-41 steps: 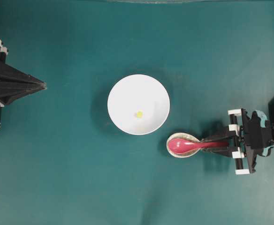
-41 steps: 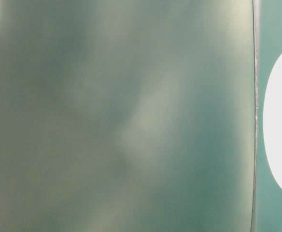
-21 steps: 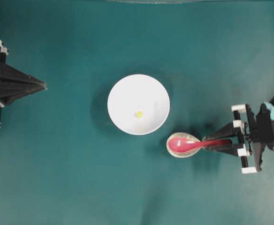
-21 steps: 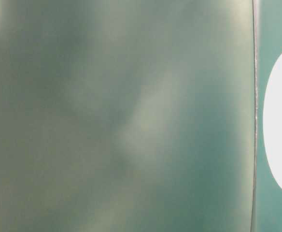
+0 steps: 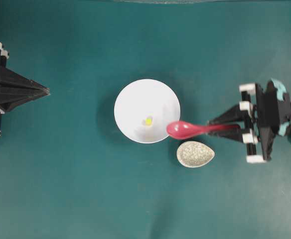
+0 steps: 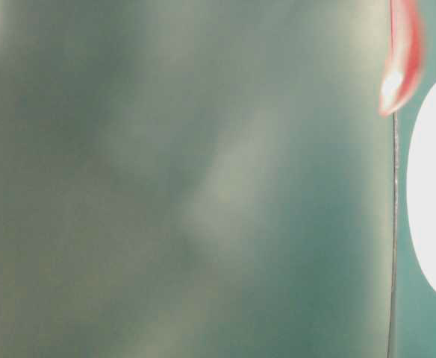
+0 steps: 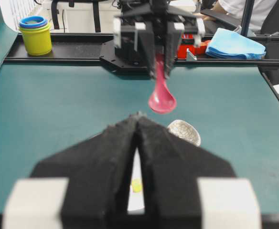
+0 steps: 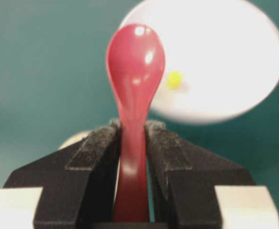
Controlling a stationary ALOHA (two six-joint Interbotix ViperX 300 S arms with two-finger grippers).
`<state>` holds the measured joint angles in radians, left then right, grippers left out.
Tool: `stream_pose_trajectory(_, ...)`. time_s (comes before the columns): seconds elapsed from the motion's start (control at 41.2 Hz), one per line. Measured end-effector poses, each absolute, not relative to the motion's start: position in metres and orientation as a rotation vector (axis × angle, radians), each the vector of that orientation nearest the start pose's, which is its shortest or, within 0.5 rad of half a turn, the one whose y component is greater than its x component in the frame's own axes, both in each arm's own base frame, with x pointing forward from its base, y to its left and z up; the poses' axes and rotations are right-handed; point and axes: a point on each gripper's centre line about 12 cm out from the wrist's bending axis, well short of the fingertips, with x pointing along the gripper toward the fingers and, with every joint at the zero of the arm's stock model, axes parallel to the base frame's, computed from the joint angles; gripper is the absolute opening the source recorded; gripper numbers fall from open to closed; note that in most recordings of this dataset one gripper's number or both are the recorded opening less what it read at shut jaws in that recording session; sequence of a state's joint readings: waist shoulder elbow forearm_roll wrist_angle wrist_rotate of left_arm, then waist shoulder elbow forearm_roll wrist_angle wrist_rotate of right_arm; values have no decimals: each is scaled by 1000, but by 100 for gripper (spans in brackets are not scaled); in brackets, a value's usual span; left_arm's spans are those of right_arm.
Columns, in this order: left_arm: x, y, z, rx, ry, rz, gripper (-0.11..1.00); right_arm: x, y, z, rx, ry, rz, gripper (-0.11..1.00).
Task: Scoop the yellow hexagonal prism block from the bowl with a spoon using the right arm.
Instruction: 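Lift the spoon with the right gripper and carry it over the bowl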
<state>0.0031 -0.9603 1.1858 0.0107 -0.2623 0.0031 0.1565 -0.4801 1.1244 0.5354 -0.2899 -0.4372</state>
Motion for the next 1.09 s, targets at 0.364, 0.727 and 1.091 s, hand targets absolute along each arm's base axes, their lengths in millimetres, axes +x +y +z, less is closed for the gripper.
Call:
stream_pose_trajectory(0.364, 199, 0, 285, 12, -37, 1, 3, 286, -12, 234, 101, 599, 9, 24)
stream_pose_trajectory(0.727, 199, 0, 285, 14, -35, 1, 3, 320, -31, 237, 154, 902, 109, 24)
stream_pose_trajectory(1.091, 199, 0, 285, 12, -35, 1, 3, 360, -40, 228, 146, 1126, 154, 24)
